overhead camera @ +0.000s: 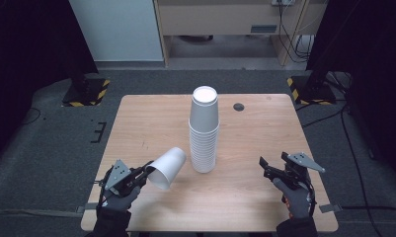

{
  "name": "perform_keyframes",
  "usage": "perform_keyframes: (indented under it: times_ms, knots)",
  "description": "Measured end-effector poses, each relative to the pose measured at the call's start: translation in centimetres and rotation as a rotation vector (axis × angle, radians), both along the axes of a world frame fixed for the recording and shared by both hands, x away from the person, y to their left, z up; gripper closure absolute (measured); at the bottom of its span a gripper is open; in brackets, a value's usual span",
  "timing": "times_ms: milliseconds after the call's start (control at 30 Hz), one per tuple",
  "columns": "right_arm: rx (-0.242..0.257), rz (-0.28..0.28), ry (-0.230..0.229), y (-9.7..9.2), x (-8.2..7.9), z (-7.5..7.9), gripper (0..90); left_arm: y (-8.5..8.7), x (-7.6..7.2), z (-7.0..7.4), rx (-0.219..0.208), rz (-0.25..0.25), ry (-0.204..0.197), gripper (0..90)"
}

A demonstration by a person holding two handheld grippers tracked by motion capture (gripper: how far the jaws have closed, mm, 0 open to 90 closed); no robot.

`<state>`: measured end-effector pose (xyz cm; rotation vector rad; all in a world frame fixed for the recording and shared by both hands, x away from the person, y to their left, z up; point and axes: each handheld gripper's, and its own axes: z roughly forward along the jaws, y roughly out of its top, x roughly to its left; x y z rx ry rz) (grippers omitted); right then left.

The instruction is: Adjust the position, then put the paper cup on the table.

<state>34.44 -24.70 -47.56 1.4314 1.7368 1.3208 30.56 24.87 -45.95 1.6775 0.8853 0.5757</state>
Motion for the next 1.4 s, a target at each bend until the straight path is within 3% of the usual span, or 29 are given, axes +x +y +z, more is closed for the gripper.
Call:
perform_keyframes:
  times_ms: [400,700,900,1233,1400]
  knots:
    - [-0.015,-0.001,0.002,0.0,0.1,-0.1,10.1,1.9,1.2,0.2,0.019,0.105,0.008,85.1]
    - [-0.018,-0.008,0.006,-0.2,0.1,-0.2,10.2,2.8,2.0,0.1,0.022,0.154,0.021,85.1]
    - [-0.052,-0.004,0.011,-0.3,0.2,-0.3,10.3,3.1,2.7,0.1,0.036,0.177,0.026,85.2]
    - [-0.069,-0.014,0.019,-0.6,0.2,-0.6,10.4,4.2,3.9,0.6,0.040,0.220,0.067,85.0]
    - [-0.075,-0.015,0.019,-0.6,0.2,-0.5,10.4,4.8,4.1,0.8,0.044,0.237,0.106,85.0]
